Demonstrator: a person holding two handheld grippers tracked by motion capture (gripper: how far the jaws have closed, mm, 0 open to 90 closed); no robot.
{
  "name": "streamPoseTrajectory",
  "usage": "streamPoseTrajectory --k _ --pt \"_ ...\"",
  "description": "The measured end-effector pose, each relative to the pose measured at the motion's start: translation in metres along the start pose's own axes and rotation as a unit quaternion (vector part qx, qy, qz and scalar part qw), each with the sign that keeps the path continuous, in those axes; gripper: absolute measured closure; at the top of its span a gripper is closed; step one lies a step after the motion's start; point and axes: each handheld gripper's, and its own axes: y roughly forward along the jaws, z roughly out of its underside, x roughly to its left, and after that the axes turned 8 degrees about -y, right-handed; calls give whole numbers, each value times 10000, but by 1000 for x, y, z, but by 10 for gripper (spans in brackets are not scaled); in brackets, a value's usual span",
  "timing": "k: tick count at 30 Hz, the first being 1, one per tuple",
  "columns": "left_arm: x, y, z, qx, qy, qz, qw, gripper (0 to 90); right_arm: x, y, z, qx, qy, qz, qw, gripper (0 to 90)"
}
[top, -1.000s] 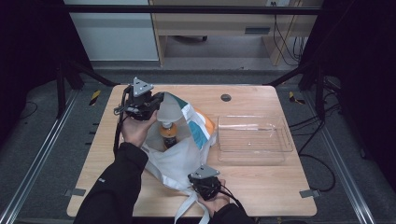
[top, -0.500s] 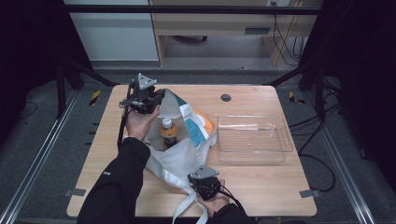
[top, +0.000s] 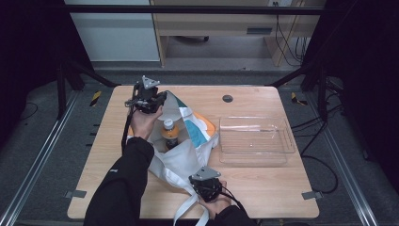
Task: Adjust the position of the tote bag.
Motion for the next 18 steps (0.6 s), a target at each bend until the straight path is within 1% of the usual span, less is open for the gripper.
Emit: streamPoseTrajectory --k 5,6,10,14,16,18 --pt "2 4 4 49 1 -22 10000 876 0 0 0 -8 -11 2 10000 900" --pt "2 5 5 82 31 -35 10000 876 0 0 0 -8 -10 -2 10000 900" --pt "3 5 7 72 66 -26 9999 874 0 0 0 -17 -20 1 10000 900" --pt "3 1 7 69 178 12 9998 868 0 0 0 -6 0 -5 10000 900" --pt "3 -1 7 33 241 19 9997 843 -1 0 0 -10 -11 -4 10000 900" --pt "4 -3 7 46 311 45 9995 797 0 0 0 -7 5 -9 10000 900"
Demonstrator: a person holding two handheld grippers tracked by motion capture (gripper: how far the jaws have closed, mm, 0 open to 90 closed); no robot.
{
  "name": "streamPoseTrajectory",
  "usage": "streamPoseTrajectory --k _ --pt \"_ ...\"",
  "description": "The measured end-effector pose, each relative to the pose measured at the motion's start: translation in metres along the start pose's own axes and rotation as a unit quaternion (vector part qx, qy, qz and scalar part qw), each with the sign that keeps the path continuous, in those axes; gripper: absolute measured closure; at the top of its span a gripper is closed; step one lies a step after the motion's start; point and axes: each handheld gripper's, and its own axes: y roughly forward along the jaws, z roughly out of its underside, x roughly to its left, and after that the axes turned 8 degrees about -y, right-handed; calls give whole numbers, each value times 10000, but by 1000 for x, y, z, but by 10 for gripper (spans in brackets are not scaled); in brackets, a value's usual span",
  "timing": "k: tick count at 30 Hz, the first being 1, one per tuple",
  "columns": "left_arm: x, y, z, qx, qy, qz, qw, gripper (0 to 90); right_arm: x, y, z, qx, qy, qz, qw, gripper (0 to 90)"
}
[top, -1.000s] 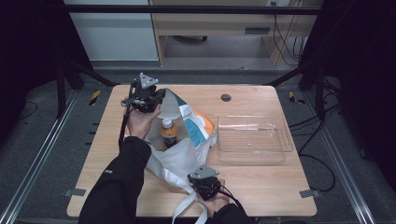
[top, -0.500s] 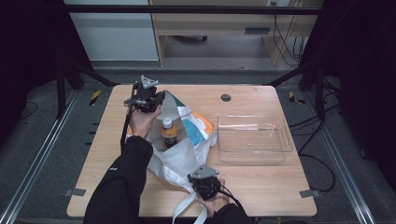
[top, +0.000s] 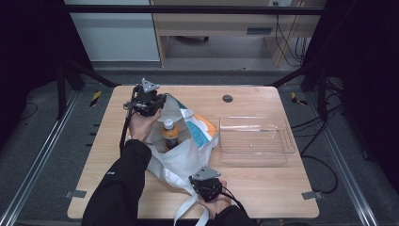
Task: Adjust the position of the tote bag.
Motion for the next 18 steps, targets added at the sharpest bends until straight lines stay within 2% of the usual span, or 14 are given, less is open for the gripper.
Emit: streamPoseTrajectory --k 3,7,13,18 --pt "2 -6 1 -57 115 2 9999 720 0 0 0 -1 -12 1 10000 900" --pt "7 -21 2 -217 211 181 9994 647 0 0 0 -1 -6 -4 10000 900" --pt "11 -40 12 -278 364 364 9983 620 0 0 0 10 -1 1 10000 900" --pt "10 -39 22 -205 488 315 9981 631 0 0 0 6 -3 -6 10000 900"
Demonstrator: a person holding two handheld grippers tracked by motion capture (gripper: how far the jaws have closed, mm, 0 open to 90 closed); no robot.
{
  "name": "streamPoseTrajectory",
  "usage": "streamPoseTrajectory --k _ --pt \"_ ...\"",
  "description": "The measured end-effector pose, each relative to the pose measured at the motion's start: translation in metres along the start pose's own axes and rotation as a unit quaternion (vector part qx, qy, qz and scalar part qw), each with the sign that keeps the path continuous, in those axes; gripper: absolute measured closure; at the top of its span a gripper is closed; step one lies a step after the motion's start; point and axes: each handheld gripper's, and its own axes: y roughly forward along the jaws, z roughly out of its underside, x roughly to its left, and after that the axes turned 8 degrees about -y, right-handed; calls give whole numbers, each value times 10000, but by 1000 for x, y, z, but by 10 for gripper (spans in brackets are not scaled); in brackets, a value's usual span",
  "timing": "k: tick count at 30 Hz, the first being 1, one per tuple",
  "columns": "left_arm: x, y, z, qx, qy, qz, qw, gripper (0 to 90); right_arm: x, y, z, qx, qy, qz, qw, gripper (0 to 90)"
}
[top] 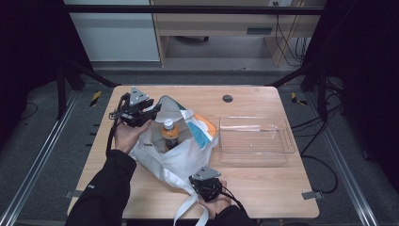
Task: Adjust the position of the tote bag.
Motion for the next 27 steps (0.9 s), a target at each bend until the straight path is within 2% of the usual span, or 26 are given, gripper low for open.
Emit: streamPoseTrajectory --k 5,9,11,20,23,27 --pt "1 10 7 114 6 -69 9999 708 0 0 0 -13 -6 -3 10000 900" --pt "0 18 9 86 -45 -180 9998 810 0 0 0 -14 -5 -5 10000 900" --pt "1 21 8 72 -116 -139 9998 832 0 0 0 -14 -5 -5 10000 900" --pt "4 45 12 250 -216 -224 9992 844 0 0 0 -7 -10 -7 10000 900" --pt "7 51 14 253 -366 -148 9989 845 0 0 0 -10 -16 -7 10000 900" --pt "8 58 16 316 -402 -157 9986 844 0 0 0 -10 -22 -9 10000 900"
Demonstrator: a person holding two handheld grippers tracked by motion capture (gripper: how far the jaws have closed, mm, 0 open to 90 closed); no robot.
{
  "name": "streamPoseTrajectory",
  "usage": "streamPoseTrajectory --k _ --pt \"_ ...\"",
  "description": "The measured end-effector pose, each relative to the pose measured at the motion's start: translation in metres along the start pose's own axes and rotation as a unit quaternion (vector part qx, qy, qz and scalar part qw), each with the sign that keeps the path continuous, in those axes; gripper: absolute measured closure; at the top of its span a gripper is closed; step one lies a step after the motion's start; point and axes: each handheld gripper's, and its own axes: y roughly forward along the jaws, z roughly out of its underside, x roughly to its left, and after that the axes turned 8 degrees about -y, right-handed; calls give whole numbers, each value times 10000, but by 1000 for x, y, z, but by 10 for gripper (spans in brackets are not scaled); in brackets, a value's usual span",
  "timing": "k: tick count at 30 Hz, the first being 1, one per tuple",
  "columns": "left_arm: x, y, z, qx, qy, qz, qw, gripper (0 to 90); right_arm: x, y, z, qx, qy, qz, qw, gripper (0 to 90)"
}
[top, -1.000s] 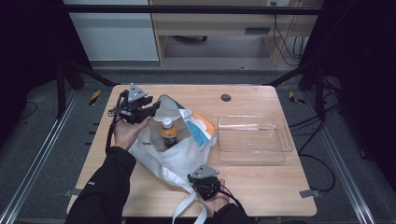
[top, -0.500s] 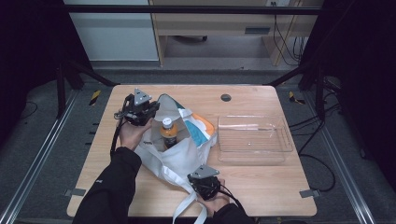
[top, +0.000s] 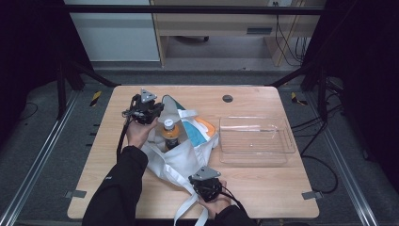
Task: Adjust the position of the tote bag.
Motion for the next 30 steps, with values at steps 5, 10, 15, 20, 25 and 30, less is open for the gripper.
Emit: streamPoseTrajectory --k 5,10,15,20,25,30 --pt "3 10 5 104 -83 -35 9999 844 0 0 0 -2 1 -2 10000 900" --pt "4 19 11 179 -141 14 9997 844 0 0 0 -3 1 -7 10000 900" --pt "10 27 18 288 -267 41 9992 845 1 0 0 -5 -3 -6 10000 900" --pt "13 33 25 401 -343 86 9986 845 1 0 0 -4 11 -17 10000 900" --pt "16 30 25 407 -328 174 9985 836 1 0 0 -3 19 -21 10000 900" --pt "17 17 25 313 -345 193 9987 731 0 0 0 -3 45 -52 10000 900"
